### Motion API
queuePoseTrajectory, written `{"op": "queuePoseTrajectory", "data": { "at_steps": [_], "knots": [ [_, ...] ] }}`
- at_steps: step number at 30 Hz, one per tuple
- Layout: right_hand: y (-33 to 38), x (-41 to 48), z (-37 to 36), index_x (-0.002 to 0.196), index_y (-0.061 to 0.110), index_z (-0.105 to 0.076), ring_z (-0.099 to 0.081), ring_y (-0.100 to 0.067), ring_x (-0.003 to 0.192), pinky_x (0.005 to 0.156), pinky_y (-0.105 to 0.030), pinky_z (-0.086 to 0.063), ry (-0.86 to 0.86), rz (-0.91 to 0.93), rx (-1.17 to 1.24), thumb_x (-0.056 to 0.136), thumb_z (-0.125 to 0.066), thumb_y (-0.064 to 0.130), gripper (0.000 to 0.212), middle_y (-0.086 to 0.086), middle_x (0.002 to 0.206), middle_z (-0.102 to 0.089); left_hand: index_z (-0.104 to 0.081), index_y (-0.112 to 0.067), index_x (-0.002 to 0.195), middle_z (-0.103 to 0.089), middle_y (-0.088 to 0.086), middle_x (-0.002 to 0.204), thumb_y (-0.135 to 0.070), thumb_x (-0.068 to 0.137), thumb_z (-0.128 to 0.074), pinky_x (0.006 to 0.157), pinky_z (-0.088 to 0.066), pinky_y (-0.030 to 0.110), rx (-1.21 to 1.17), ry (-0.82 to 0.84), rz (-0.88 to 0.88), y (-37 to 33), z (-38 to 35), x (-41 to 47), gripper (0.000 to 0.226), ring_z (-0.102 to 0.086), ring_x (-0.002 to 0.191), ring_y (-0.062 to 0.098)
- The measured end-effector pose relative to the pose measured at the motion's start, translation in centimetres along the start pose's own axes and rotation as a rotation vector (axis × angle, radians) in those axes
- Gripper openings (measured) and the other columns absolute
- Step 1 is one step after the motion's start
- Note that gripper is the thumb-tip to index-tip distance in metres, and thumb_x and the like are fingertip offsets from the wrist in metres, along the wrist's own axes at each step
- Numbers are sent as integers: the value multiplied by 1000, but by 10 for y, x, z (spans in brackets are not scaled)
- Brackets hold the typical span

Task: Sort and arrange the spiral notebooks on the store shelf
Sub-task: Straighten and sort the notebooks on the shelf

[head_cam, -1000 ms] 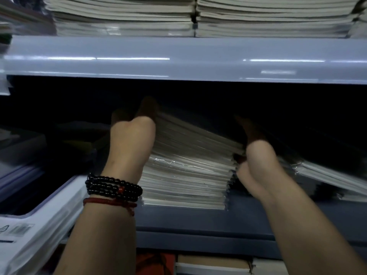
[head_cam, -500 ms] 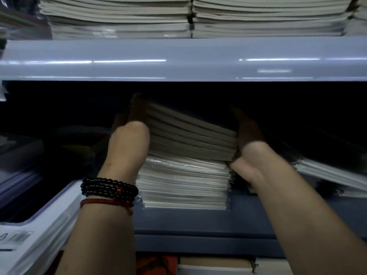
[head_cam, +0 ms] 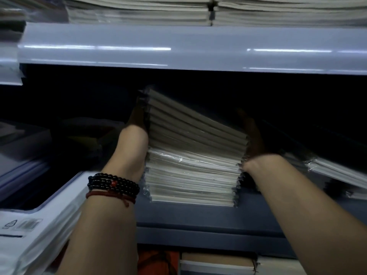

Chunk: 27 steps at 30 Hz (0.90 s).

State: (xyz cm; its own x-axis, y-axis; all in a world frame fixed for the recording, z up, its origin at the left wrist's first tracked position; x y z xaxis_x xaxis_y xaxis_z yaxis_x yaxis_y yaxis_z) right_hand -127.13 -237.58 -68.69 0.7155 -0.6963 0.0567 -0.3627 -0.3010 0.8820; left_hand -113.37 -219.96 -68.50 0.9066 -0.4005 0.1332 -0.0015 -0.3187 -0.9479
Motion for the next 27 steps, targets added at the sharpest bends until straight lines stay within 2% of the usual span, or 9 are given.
{"op": "queuePoseTrajectory", "data": {
  "at_steps": [3, 6, 11, 14, 17, 19, 21, 24, 27],
  "knots": [
    [5, 2, 3, 42, 17, -71, -62, -13, 40, 39, -17, -48, -12, -10, -1, 100, -49, 44, 67, -1, 50, -65, -54, -15, 143, -63, 3, 133, -66, 93, -49, 114, -39, 42, -41, 6, -12, 2, -4, 5, 71, -58, 121, 21],
    [2, 0, 2, 46, 17, -72, -63, -13, 42, 41, -16, -48, -13, -35, -52, 100, -48, 44, 65, -1, 52, -66, -50, -13, 145, -61, -1, 123, -65, 95, -47, 114, -38, 42, -15, -75, -8, 2, -2, 6, 71, -55, 110, 21],
    [7, -8, 3, 66, 21, -67, -57, -14, 51, 48, -23, -42, -109, -32, -200, 99, -51, 43, 43, -5, 64, -61, -45, -9, 148, -53, 7, 140, -51, 104, -33, 109, -37, 37, -16, -77, 14, 5, -4, 5, 62, -49, 131, 25],
    [9, -16, -1, 68, 17, -61, -56, -12, 42, 44, -18, -43, -132, -38, -192, 97, -56, 42, 38, -5, 62, -60, -44, -13, 148, -50, 5, 148, -48, 106, -30, 109, -34, 34, -45, -75, 5, 2, -5, -2, 57, -46, 137, 24],
    [15, -28, 1, 66, 18, -48, -45, -3, 30, 31, -10, -35, -174, -33, -243, 100, -52, 34, 38, 5, 56, -50, -58, -29, 132, -61, -16, 112, -61, 101, -36, 103, -36, 26, -63, -66, -74, -10, -6, -9, 50, -56, 120, 12],
    [22, -34, -2, 64, 17, -44, -36, 3, 20, 28, -9, -31, -152, 2, -237, 102, -50, 30, 40, 12, 64, -45, -56, -29, 140, -62, -15, 127, -75, 88, -42, 112, -37, 33, -14, -71, -132, -19, -2, -12, 71, -53, 130, 16],
    [24, -34, -3, 62, 15, -43, -35, 2, 17, 27, -9, -30, -149, 11, -222, 102, -50, 27, 42, 11, 55, -46, -61, -27, 135, -63, -13, 129, -76, 73, -46, 106, -43, 30, -25, -72, -209, -30, 1, -14, 81, -57, 122, 9],
    [22, -36, -5, 64, 13, -48, -43, 0, 22, 28, -11, -35, -150, -17, -173, 102, -50, 28, 41, 2, 33, -51, -63, -26, 91, -62, -12, 88, -43, 90, -48, 79, -46, 18, 14, -102, -373, -50, -1, -22, 22, -58, 96, 9],
    [18, -34, -7, 69, 14, -58, -56, -4, 33, 34, -12, -41, -130, -33, -106, 102, -51, 33, 38, -6, 54, -63, -69, -30, 98, -69, -24, 93, -35, 85, -56, 87, -49, 15, -17, -62, -517, -62, -5, -31, 19, -63, 98, -1]
  ]
}}
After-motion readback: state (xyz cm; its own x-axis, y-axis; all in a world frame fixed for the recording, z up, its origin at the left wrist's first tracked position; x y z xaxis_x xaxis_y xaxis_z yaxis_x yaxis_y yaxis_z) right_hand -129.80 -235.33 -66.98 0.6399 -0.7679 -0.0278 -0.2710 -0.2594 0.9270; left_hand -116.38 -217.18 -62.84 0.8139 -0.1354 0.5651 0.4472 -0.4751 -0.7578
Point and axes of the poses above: each hand's wrist, its own x-axis towards the middle knuckle, its own z-axis out of the back of the hand, y = z × x, the point moved 8 cm from there along x, towards the middle knuckle
